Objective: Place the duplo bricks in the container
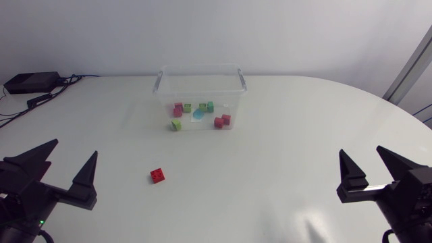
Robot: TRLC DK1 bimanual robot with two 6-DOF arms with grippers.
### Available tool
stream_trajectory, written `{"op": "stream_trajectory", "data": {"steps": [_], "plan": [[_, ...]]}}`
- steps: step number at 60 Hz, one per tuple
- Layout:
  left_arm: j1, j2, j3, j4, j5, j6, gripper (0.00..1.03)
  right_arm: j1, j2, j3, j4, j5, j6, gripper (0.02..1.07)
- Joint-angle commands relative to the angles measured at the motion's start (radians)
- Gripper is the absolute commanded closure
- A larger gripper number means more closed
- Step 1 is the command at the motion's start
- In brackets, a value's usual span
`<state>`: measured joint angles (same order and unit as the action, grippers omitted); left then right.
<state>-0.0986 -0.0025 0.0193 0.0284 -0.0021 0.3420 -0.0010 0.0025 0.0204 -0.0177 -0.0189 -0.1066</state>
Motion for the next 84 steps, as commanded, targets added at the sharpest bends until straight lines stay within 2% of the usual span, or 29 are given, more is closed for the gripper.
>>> {"op": "stream_trajectory", "data": {"steps": [1, 9, 19, 27, 33, 40, 45, 53, 62, 65, 72, 84], "plan": [[-0.013, -0.008, -0.010, 0.008, -0.001, 0.020, 0.05, 0.002, -0.007, -0.020, 0.009, 0.004, -0.013, 0.07], [0.004, 0.052, 0.030, 0.018, -0.001, -0.012, 0.04, 0.001, -0.007, -0.020, 0.009, 0.004, -0.015, 0.07], [0.028, 0.318, 0.192, -0.022, -0.001, -0.040, 0.04, 0.002, -0.007, -0.020, 0.007, 0.004, -0.013, 0.07], [-0.006, 0.486, 0.380, -0.173, 0.011, -0.061, 0.04, 0.002, -0.007, -0.020, 0.009, 0.004, -0.013, 0.07], [-0.069, 0.621, 0.527, -0.328, 0.013, -0.061, 0.04, 0.002, -0.007, -0.020, 0.009, 0.004, -0.015, 0.07], [-0.101, 0.756, 0.653, -0.487, 0.019, -0.051, 0.04, 0.002, -0.007, -0.020, 0.009, 0.004, -0.013, 0.07], [-0.122, 0.877, 0.740, -0.611, 0.021, 0.000, 0.04, 0.002, -0.007, -0.020, 0.009, 0.004, -0.013, 0.07], [-0.124, 0.998, 0.800, -0.714, 0.045, 0.071, 0.04, 0.002, -0.007, -0.020, 0.009, 0.004, -0.013, 0.07], [-0.131, 1.069, 0.785, -0.739, 0.097, 0.132, 0.04, 0.002, -0.007, -0.020, 0.009, 0.004, -0.013, 0.07], [-0.154, 1.090, 0.763, -0.736, 0.119, 0.144, 0.04, 0.002, -0.007, -0.020, 0.007, 0.004, -0.013, 0.07], [-0.207, 1.121, 0.720, -0.683, 0.119, 0.153, 0.04, 0.002, -0.007, -0.020, 0.009, 0.004, -0.015, 0.07], [-0.208, 1.250, 0.717, -0.634, 0.119, 0.164, 0.04, 0.002, -0.007, -0.020, 0.009, 0.004, -0.013, 0.07]]}}
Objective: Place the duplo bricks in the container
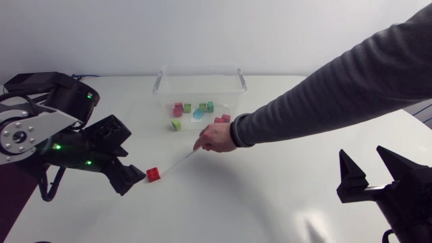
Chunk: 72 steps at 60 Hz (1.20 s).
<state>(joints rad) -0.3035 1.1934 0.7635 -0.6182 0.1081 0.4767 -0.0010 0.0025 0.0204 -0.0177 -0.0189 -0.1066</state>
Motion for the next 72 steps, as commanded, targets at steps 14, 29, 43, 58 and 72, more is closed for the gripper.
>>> {"op": "stream_trajectory", "data": {"steps": [14, 29, 43, 58, 72], "plan": [[0.018, 0.133, -0.033, 0.052, 0.008, 0.051, 0.04, 0.001, -0.007, -0.020, 0.007, 0.004, -0.013, 0.07], [0.033, 0.225, -0.036, 0.084, 0.010, 0.092, 0.04, 0.001, -0.007, -0.020, 0.009, 0.004, -0.013, 0.07], [0.041, 0.325, -0.015, 0.121, 0.008, 0.097, 0.04, 0.002, -0.007, -0.020, 0.009, 0.004, -0.013, 0.07], [0.058, 0.330, -0.056, 0.114, 0.008, 0.152, 0.04, 0.002, -0.007, -0.020, 0.007, 0.004, -0.013, 0.07], [0.040, 0.351, -0.058, 0.114, 0.015, 0.100, 0.04, 0.002, -0.007, -0.020, 0.009, 0.004, -0.013, 0.07]]}}
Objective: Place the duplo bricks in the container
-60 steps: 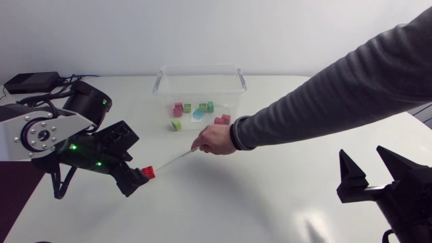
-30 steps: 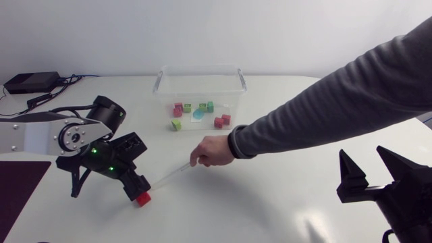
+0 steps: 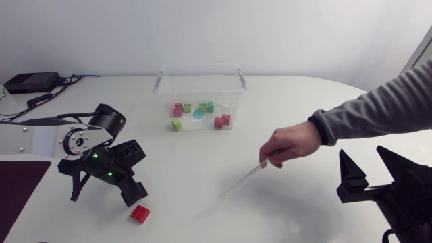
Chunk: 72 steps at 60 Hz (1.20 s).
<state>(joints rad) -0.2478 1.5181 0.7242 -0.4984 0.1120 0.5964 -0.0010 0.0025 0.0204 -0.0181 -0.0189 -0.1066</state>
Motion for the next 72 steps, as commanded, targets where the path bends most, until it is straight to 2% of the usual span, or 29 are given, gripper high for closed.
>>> {"op": "stream_trajectory", "data": {"steps": [1, 9, 20, 31, 40, 48, 57, 72], "plan": [[-0.021, 0.027, -0.022, -0.006, 0.011, -0.020, 0.04, 0.001, -0.007, -0.020, 0.009, 0.004, -0.013, 0.07], [-0.021, -0.007, -0.025, -0.006, 0.015, -0.020, 0.04, 0.002, -0.007, -0.020, 0.009, 0.004, -0.013, 0.07], [-0.076, -0.122, -0.029, -0.066, 0.015, -0.043, 0.04, 0.002, -0.007, -0.020, 0.007, 0.004, -0.013, 0.07], [-0.119, -0.184, -0.011, -0.193, 0.015, -0.172, 0.04, 0.002, -0.007, -0.020, 0.007, 0.004, -0.013, 0.07], [-0.119, -0.203, -0.046, -0.216, 0.014, -0.256, 0.04, 0.002, -0.007, -0.020, 0.007, 0.004, -0.013, 0.07], [-0.117, -0.213, -0.049, -0.285, 0.015, -0.311, 0.04, 0.001, -0.007, -0.020, 0.009, 0.004, -0.013, 0.07], [-0.122, -0.213, -0.069, -0.293, 0.015, -0.368, 0.04, 0.002, -0.007, -0.020, 0.007, 0.004, -0.013, 0.07], [-0.130, -0.177, -0.078, -0.285, 0.014, -0.376, 0.04, 0.001, -0.007, -0.020, 0.009, 0.004, -0.015, 0.07]]}}
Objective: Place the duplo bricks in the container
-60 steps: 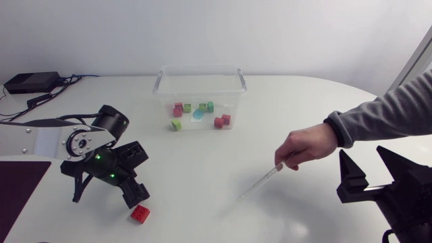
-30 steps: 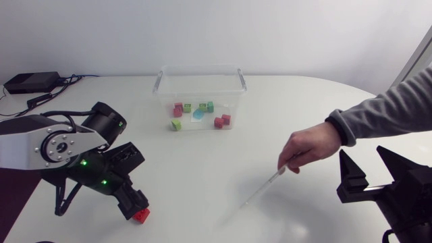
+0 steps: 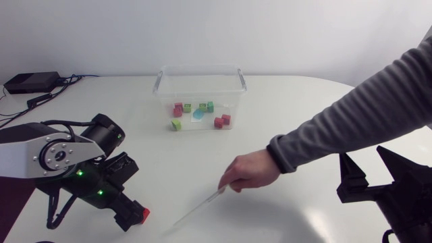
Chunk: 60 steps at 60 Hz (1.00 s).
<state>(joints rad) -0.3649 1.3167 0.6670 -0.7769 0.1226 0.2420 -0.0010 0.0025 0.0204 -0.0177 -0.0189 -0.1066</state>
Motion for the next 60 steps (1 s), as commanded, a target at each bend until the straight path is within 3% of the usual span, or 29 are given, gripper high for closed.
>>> {"op": "stream_trajectory", "data": {"steps": [1, 22, 60], "plan": [[-0.016, 0.027, -0.021, -0.005, 0.005, -0.021, 0.04, 0.002, -0.007, -0.020, 0.009, 0.004, -0.013, 0.07], [-0.026, 0.157, -0.014, 0.077, 0.003, -0.026, 0.04, 0.001, -0.007, -0.020, 0.009, 0.004, -0.013, 0.07], [-0.034, 0.205, -0.006, 0.107, 0.000, -0.030, 0.04, 0.002, -0.007, -0.020, 0.007, 0.004, -0.013, 0.07]]}}
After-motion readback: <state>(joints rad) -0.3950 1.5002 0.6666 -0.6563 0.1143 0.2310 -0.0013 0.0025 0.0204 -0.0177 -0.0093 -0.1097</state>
